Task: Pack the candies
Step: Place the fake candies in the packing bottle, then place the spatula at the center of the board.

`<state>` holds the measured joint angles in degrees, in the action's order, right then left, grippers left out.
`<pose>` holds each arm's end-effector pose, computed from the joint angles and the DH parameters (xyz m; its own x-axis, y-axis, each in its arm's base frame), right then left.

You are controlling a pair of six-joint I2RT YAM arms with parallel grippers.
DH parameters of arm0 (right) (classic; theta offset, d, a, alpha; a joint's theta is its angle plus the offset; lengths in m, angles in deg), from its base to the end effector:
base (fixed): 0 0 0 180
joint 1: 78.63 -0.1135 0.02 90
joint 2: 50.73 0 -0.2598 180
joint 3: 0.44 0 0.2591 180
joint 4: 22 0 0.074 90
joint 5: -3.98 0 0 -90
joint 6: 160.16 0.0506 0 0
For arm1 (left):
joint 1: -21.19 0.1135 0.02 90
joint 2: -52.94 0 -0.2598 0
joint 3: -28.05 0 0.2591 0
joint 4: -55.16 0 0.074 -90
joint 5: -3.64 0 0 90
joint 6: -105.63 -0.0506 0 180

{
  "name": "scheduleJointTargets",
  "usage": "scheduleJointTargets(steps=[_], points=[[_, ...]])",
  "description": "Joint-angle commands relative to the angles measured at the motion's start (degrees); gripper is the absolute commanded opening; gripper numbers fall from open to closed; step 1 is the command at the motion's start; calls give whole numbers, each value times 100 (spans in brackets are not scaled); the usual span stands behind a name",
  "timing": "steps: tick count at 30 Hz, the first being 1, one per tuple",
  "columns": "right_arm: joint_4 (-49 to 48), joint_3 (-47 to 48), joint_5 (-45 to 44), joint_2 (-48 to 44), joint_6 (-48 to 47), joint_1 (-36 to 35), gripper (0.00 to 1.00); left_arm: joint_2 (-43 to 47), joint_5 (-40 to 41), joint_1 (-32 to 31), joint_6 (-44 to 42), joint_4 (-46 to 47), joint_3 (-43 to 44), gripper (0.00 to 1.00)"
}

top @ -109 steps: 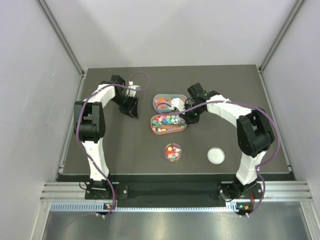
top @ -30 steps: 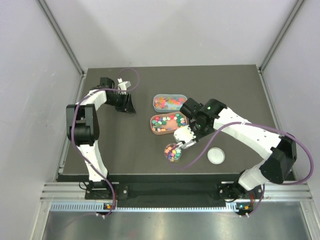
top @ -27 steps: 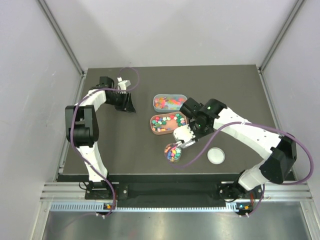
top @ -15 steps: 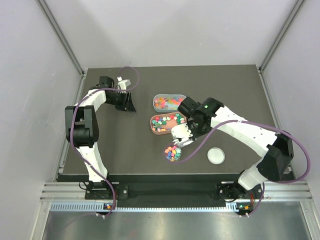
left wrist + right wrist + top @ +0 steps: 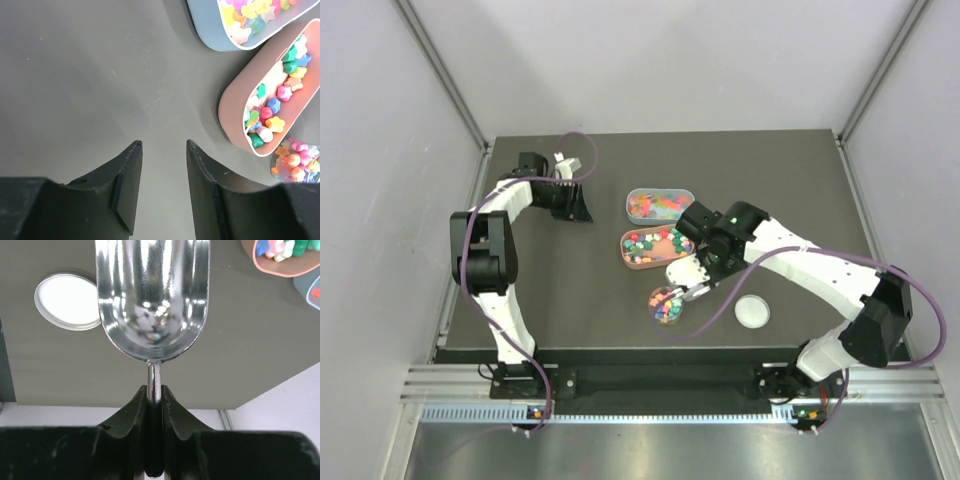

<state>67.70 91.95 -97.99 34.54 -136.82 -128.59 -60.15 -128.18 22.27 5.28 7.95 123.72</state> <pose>0.1828 0.2012 0.2821 0.4191 -0.8974 0.1377 -0.8756 -0.4396 -0.2001 0.4175 -0.0259 0.1740 -0.8399 0.1181 -0.5297 0.4295 0.7413 -0.5157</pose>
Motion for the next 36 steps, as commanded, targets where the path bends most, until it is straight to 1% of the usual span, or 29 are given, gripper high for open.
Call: scheduleJointTargets(steps=[1, 8, 21, 25, 28, 29, 30, 31, 32, 33, 34, 35, 36], points=[[173, 28, -78, -231, -67, -199, 0, 104, -230, 15, 24, 218, -37, 46], [165, 221, -51, -11, 3, -418, 0, 130, -291, 41, 86, 324, -177, 45], [-143, 712, -16, 542, -243, -559, 0, 139, -318, 94, 51, 315, -300, 46], [-292, 801, -340, 587, -138, -516, 0, 121, -318, 103, -20, 175, -195, 45], [-547, 836, -447, 490, 169, -165, 0, 139, -291, 111, -64, 104, -107, 46], [-721, 854, -429, 490, 275, 193, 0, 148, -274, 112, -81, 95, -72, 45], [-828, 906, -386, 490, 545, 405, 0, 148, -248, 112, -81, 60, -37, 46], [-950, 924, -185, 507, 696, 669, 0, 148, -204, 112, -73, 51, 33, 45], [-1221, 941, -61, 551, 872, 1272, 0, 156, -143, 103, -90, 34, 60, 45], [-1363, 1003, 53, 595, 1308, 1600, 0, 165, -55, 103, -64, 77, 86, 46], [-1591, 1038, 341, 735, 1574, 2264, 0, 165, 520, 103, 102, 121, 86, 46], [-1654, 1082, 527, 814, 2046, 2601, 0, 174, 1013, 85, 225, 156, 95, 46], [-1733, 1091, 703, 902, 2260, 2927, 0, 148, 1645, 68, 357, 165, 174, 46]])
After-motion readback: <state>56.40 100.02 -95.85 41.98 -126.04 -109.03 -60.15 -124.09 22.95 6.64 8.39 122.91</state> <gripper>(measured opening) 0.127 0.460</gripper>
